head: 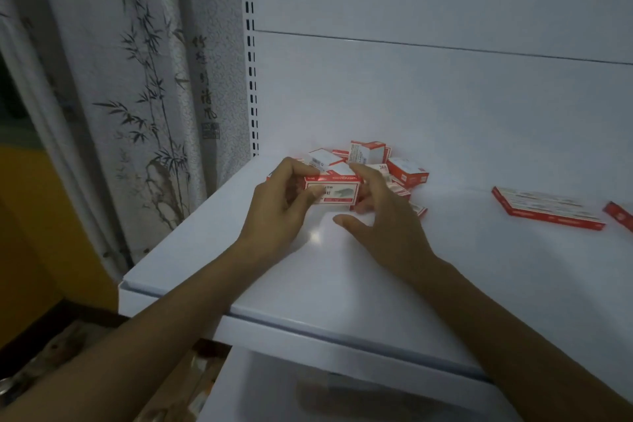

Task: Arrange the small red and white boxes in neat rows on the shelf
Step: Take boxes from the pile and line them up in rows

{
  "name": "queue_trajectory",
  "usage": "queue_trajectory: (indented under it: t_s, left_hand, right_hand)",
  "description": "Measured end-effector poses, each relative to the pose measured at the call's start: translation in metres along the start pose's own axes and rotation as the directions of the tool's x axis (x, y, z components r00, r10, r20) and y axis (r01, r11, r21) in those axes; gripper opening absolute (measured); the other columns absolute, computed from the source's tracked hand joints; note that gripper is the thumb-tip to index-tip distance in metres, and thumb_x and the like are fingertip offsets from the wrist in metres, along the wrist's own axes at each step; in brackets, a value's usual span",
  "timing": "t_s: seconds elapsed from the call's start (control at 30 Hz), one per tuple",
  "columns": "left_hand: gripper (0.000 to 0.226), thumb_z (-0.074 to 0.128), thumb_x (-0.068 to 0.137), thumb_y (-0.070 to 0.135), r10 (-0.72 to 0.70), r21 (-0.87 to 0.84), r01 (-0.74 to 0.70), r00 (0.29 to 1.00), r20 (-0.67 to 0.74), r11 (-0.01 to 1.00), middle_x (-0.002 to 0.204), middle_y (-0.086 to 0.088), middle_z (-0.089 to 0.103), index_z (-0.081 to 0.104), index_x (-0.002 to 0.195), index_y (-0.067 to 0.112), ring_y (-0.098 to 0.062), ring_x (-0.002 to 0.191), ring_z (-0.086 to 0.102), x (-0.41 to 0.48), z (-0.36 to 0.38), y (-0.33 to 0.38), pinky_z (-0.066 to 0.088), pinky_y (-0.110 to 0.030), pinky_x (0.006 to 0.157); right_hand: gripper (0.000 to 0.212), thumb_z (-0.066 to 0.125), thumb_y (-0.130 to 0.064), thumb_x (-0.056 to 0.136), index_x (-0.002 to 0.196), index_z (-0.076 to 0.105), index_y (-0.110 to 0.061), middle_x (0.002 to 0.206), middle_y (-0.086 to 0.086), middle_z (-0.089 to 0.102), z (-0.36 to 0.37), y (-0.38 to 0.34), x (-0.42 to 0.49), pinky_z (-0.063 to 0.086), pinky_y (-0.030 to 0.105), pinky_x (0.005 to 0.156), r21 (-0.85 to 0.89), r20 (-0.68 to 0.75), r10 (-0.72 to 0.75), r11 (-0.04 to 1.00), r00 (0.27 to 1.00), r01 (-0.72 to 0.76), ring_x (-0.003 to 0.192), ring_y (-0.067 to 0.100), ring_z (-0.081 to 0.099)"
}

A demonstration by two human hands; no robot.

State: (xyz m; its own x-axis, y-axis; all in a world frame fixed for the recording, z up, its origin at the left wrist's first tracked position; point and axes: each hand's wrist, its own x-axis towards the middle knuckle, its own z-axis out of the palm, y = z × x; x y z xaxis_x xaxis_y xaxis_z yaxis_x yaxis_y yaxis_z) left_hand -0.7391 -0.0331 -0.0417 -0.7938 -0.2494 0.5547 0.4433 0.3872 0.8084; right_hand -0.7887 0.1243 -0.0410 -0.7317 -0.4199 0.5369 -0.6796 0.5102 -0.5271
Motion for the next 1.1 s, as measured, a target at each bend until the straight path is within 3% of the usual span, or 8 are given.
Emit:
queue_trajectory:
  t_s: [0.23, 0.3, 0.43, 0.53, 0.67, 0.83, 0.97, 1.1]
  left_hand:
    - [0.017, 0.058, 0.088, 0.012, -0.03, -0.222, 0.065, 0.987, 0.158, 0.973, 0.09, 0.005, 0.072, 0.053, 0.105, 0.01, -0.013, 0.08, 0.07, 0.005, 0.025, 0.041, 0.054, -0.022, 0.061]
    - [0.027, 0.065, 0.084, 0.02, 0.031, -0.097, -0.009, 0.974, 0.224, 0.995, 0.1, 0.008, 0.068, 0.054, 0.109, 0.018, -0.011, 0.087, 0.068, 0.005, 0.039, 0.047, 0.056, -0.023, 0.067]
    - [0.044, 0.074, 0.074, 0.029, 0.155, 0.14, -0.208, 0.935, 0.32, 0.968, 0.1, 0.033, 0.054, 0.05, 0.111, 0.031, 0.015, 0.09, 0.056, 0.002, 0.077, 0.05, 0.048, -0.006, 0.068]
    - [0.045, 0.072, 0.077, 0.03, 0.16, 0.189, -0.24, 0.919, 0.36, 0.952, 0.11, 0.02, 0.061, 0.051, 0.116, 0.028, 0.003, 0.093, 0.059, 0.002, 0.11, 0.051, 0.05, -0.01, 0.072]
    - [0.057, 0.073, 0.076, 0.034, 0.221, 0.249, -0.335, 0.892, 0.394, 0.909, 0.122, 0.009, 0.057, 0.047, 0.126, 0.027, -0.005, 0.105, 0.054, 0.006, 0.157, 0.058, 0.049, -0.023, 0.085]
    - [0.053, 0.065, 0.076, 0.037, 0.428, 0.357, -0.62, 0.762, 0.485, 0.699, 0.118, -0.002, 0.062, 0.052, 0.124, 0.017, -0.02, 0.103, 0.057, 0.003, 0.221, 0.077, 0.046, -0.03, 0.083]
    - [0.047, 0.059, 0.081, 0.041, 0.351, 0.417, -0.611, 0.76, 0.547, 0.673, 0.112, -0.003, 0.066, 0.052, 0.121, 0.019, -0.024, 0.094, 0.063, 0.005, 0.253, 0.074, 0.05, -0.034, 0.077]
    - [0.048, 0.061, 0.086, 0.038, 0.14, 0.524, -0.505, 0.799, 0.585, 0.686, 0.124, 0.001, 0.06, 0.048, 0.129, 0.024, -0.02, 0.106, 0.057, 0.008, 0.266, 0.062, 0.043, -0.028, 0.085]
  right_hand:
    - [0.05, 0.071, -0.032, 0.078, 0.123, 0.05, -0.025, 0.116, -0.003, 0.066, -0.066, 0.0, -0.01, 0.057, 0.037, 0.077, -0.06, 0.013, -0.101, 0.993, 0.995, 0.101, 0.094, 0.016, 0.066]
    - [0.048, 0.069, -0.033, 0.08, 0.123, 0.049, -0.027, 0.114, -0.004, 0.066, -0.083, 0.009, -0.017, 0.057, 0.033, 0.074, -0.102, 0.001, -0.084, 0.991, 0.996, 0.084, 0.089, 0.015, 0.066]
    - [0.05, 0.067, -0.036, 0.08, 0.125, 0.048, -0.026, 0.114, -0.006, 0.066, -0.111, 0.033, -0.037, 0.052, 0.018, 0.067, -0.157, -0.006, -0.039, 0.987, 0.999, 0.038, 0.075, 0.007, 0.061]
    - [0.05, 0.067, -0.038, 0.081, 0.126, 0.047, -0.027, 0.11, -0.007, 0.068, -0.132, 0.055, -0.052, 0.049, 0.014, 0.064, -0.206, -0.008, 0.013, 0.978, 1.0, -0.014, 0.068, 0.003, 0.059]
    - [0.05, 0.067, -0.037, 0.081, 0.126, 0.048, -0.028, 0.114, -0.007, 0.067, -0.166, 0.085, -0.07, 0.055, 0.024, 0.073, -0.245, -0.068, 0.073, 0.965, 0.995, -0.088, 0.078, 0.009, 0.063]
    - [0.049, 0.067, -0.034, 0.081, 0.125, 0.049, -0.025, 0.114, -0.004, 0.067, -0.209, 0.125, -0.087, 0.057, 0.033, 0.077, -0.222, -0.063, 0.1, 0.969, 0.993, -0.112, 0.083, 0.01, 0.064]
    - [0.059, 0.068, -0.036, 0.08, 0.131, 0.042, -0.026, 0.102, -0.006, 0.069, -0.233, 0.151, -0.094, 0.055, 0.026, 0.077, -0.207, -0.005, 0.137, 0.969, 0.991, -0.135, 0.077, 0.009, 0.065]
    - [0.054, 0.065, -0.045, 0.08, 0.127, 0.046, -0.027, 0.081, -0.013, 0.065, -0.253, 0.178, -0.096, 0.046, 0.018, 0.076, -0.255, 0.03, 0.199, 0.949, 0.98, -0.185, 0.071, 0.003, 0.061]
